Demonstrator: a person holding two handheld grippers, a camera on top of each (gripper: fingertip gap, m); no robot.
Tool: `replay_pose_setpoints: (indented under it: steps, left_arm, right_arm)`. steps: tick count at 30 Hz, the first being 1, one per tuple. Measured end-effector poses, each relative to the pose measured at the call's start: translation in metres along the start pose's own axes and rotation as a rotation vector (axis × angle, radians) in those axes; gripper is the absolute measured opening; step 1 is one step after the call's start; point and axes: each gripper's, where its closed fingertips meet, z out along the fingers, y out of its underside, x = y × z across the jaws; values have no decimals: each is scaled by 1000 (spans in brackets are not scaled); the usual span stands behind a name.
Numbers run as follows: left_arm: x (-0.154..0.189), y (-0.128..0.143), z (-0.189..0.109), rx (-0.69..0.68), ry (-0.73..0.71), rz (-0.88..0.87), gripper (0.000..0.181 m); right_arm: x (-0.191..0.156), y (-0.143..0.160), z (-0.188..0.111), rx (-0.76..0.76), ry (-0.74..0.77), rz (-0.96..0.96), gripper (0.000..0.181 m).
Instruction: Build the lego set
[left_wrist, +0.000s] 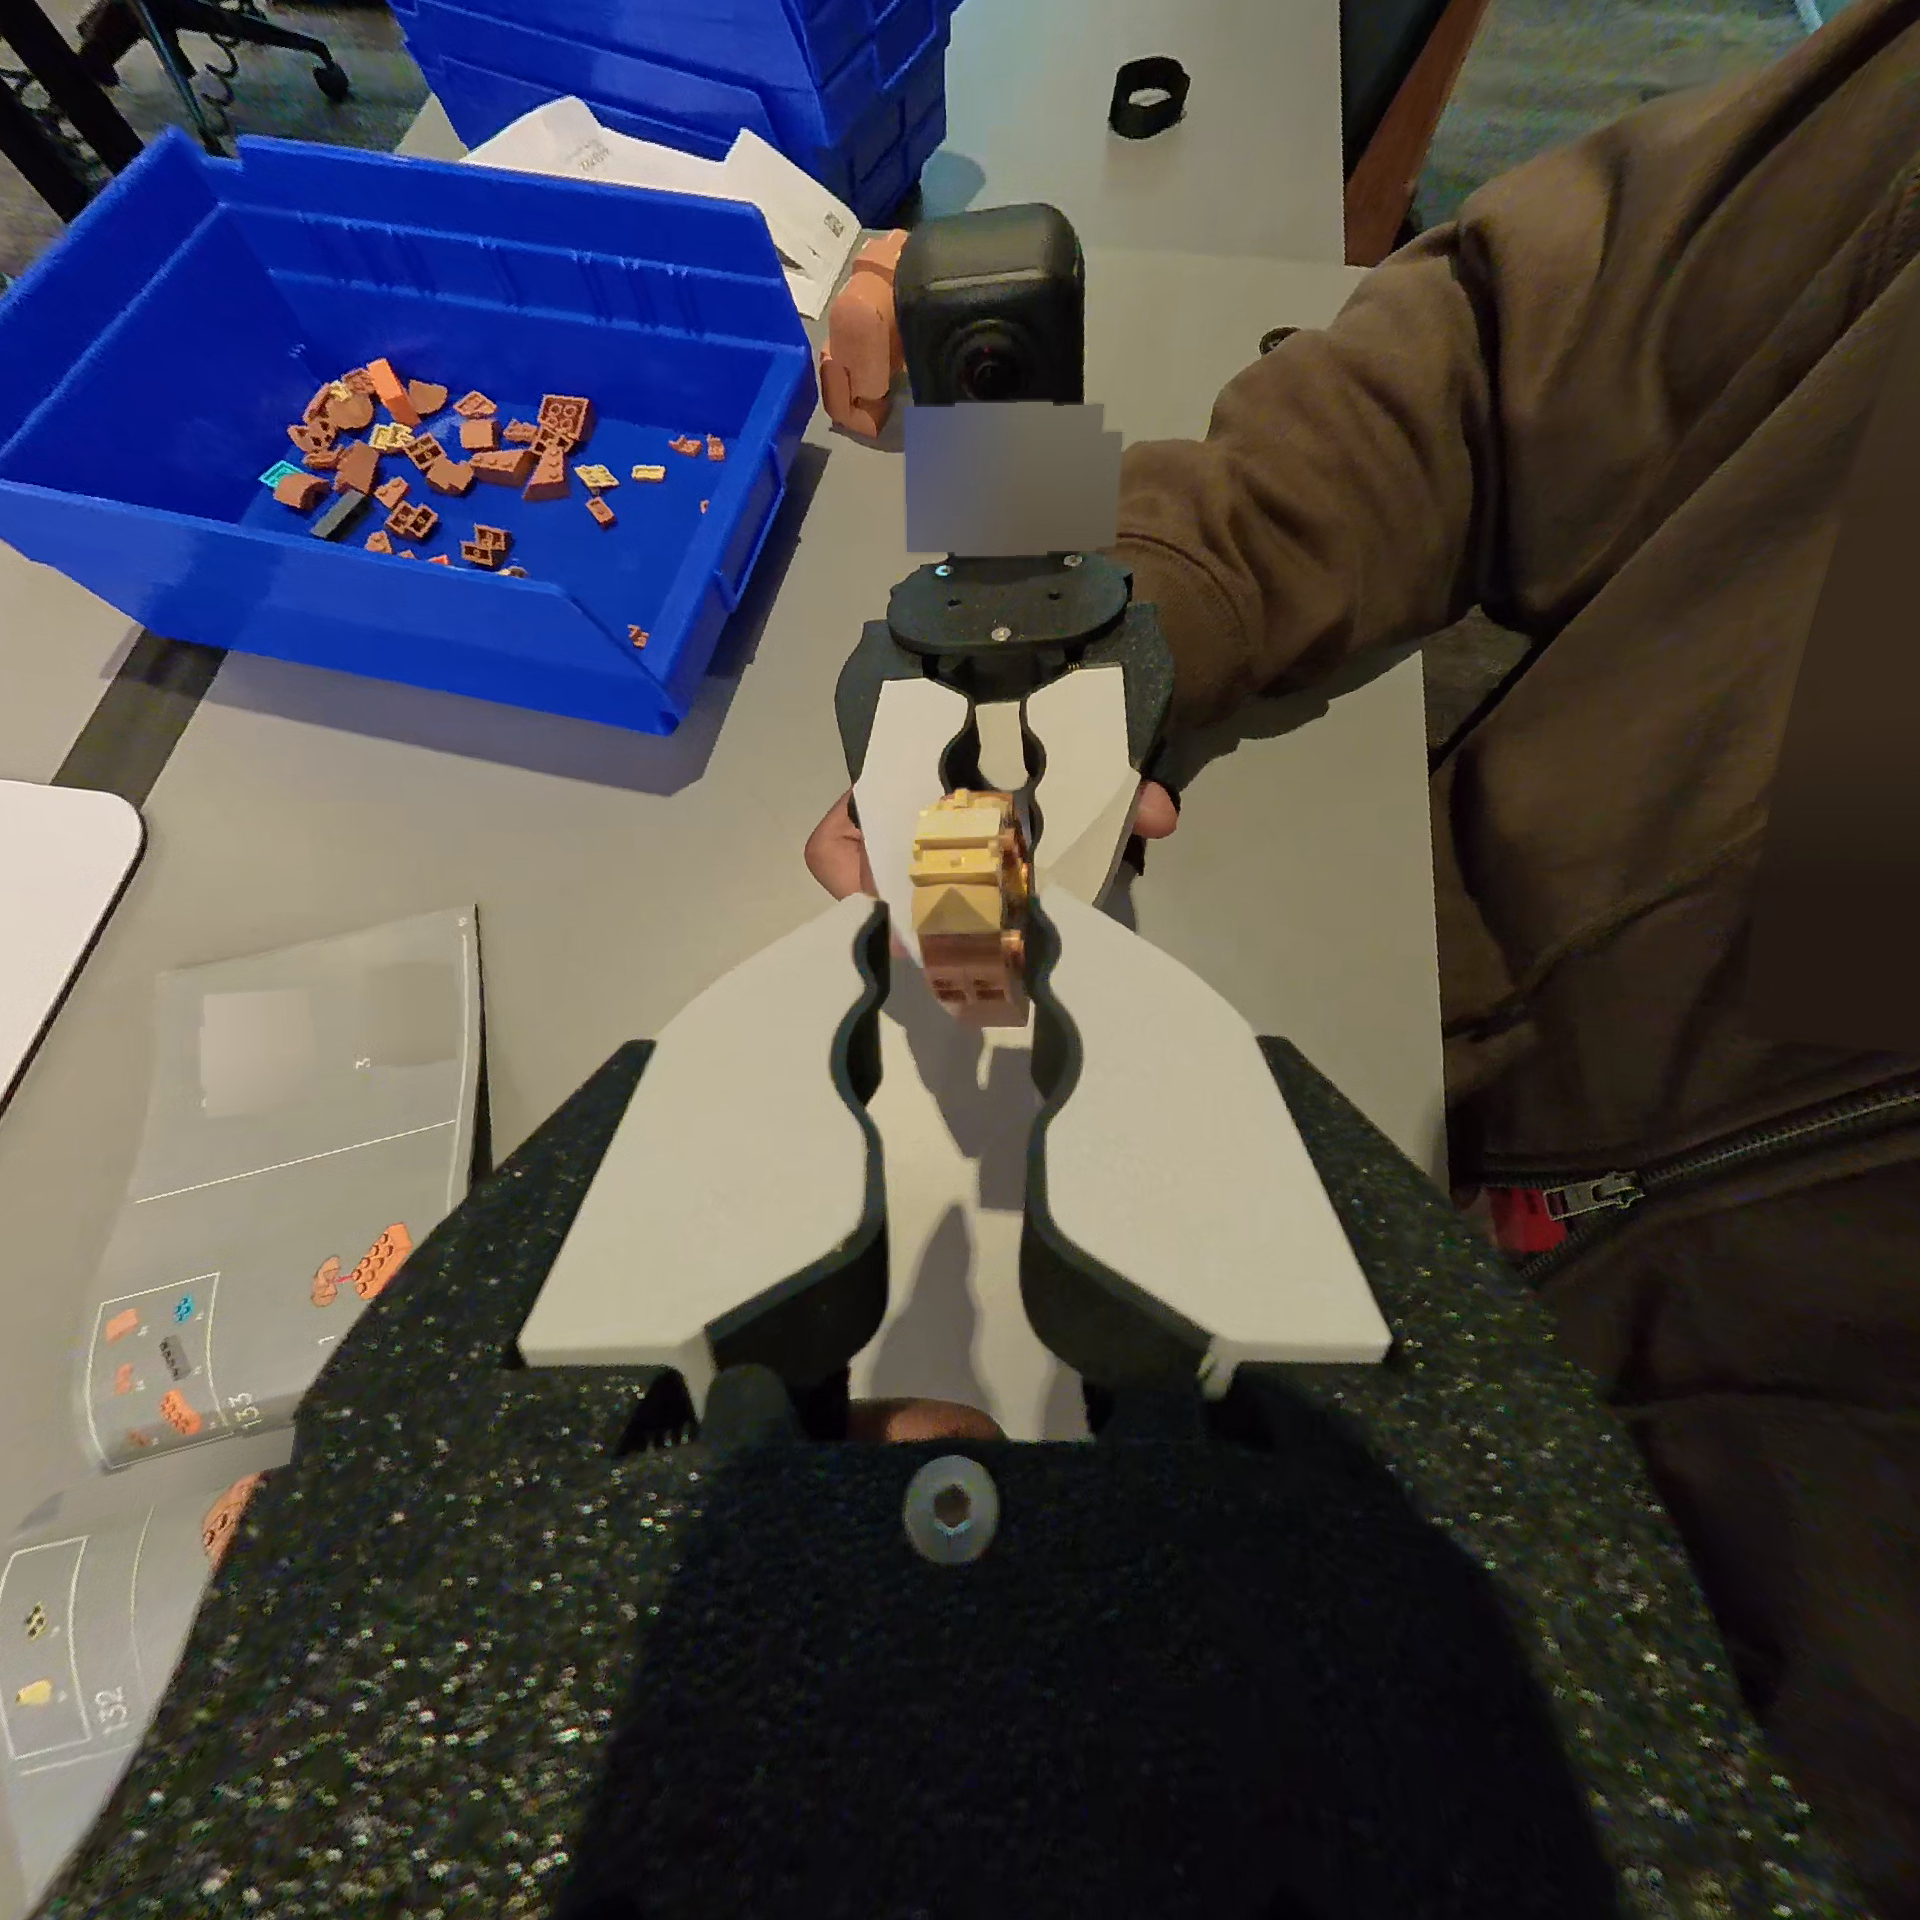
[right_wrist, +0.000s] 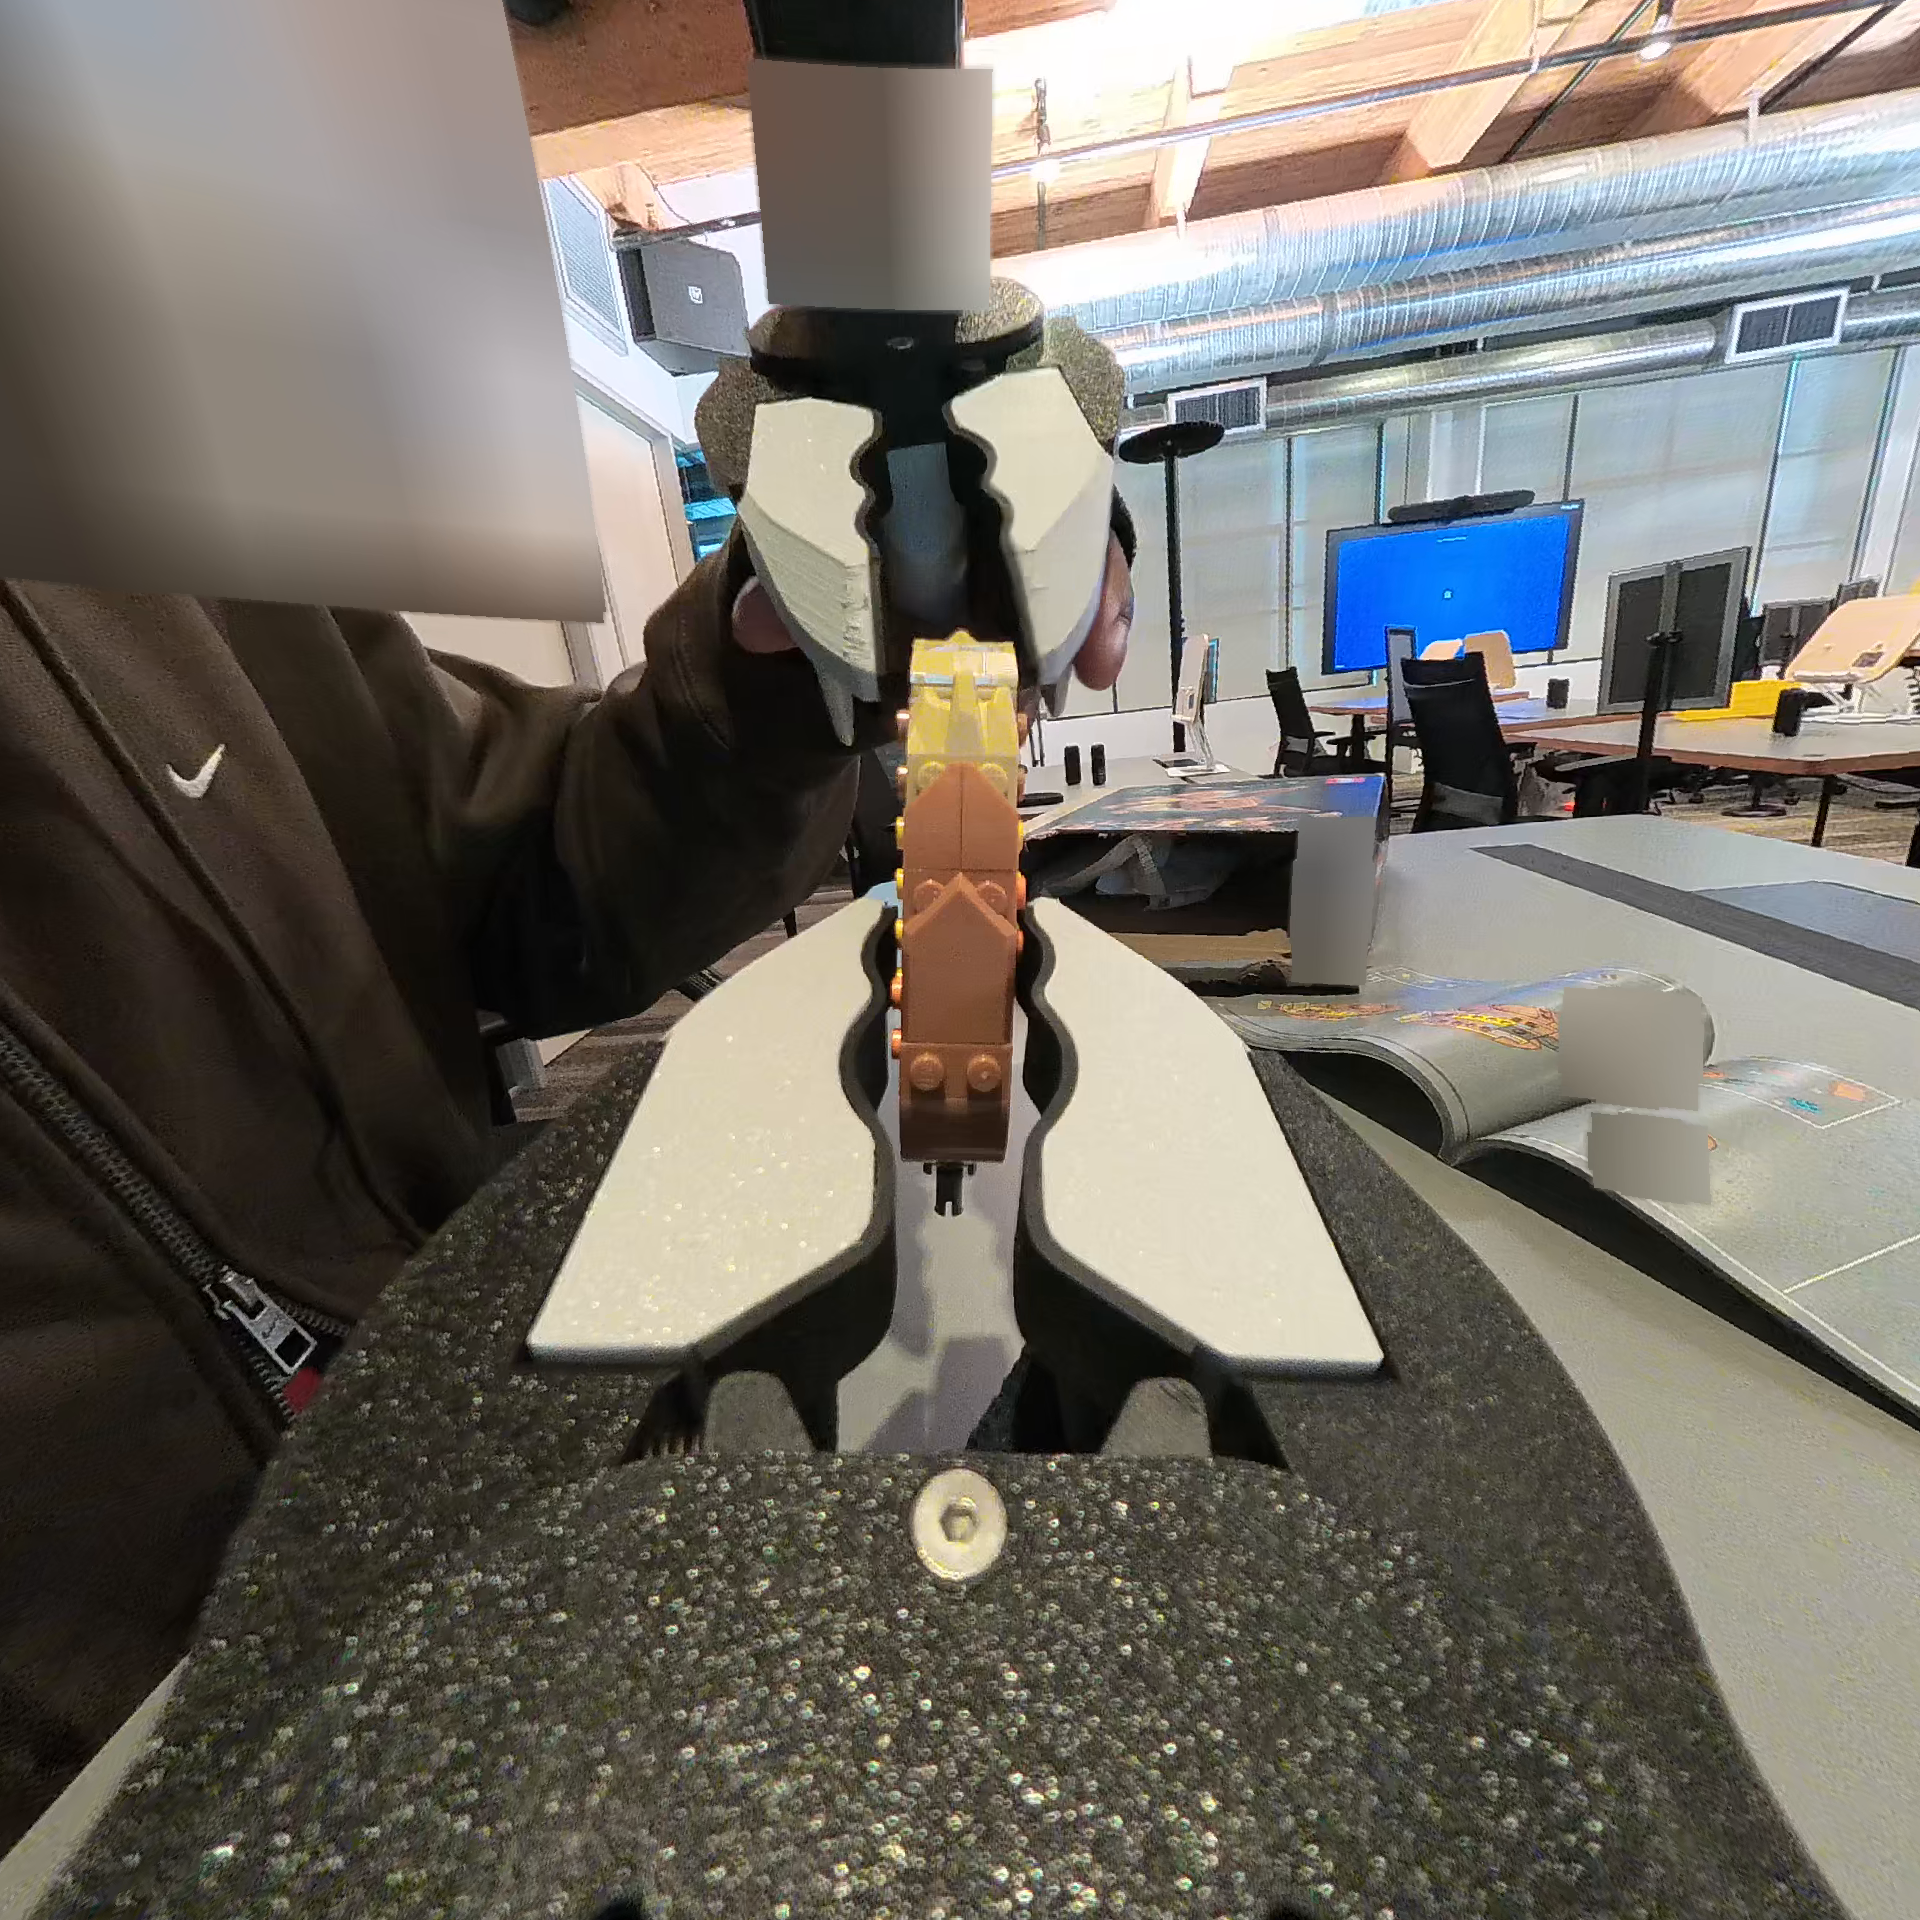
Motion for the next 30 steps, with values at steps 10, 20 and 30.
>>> replay_pose_setpoints:
  steps: [10, 20, 30]
  left_arm:
    - [-9, 10, -6, 275, -157, 43, 41]
    - [-9, 17, 17, 438, -201, -27, 41]
    - [-7, 7, 20, 532, -43, -163, 34]
  right_arm:
    - [4, -8, -3, 48, 3, 49, 21]
    - [5, -10, -4, 62, 2, 48, 21]
    - [3, -10, -4, 64, -8, 44, 21]
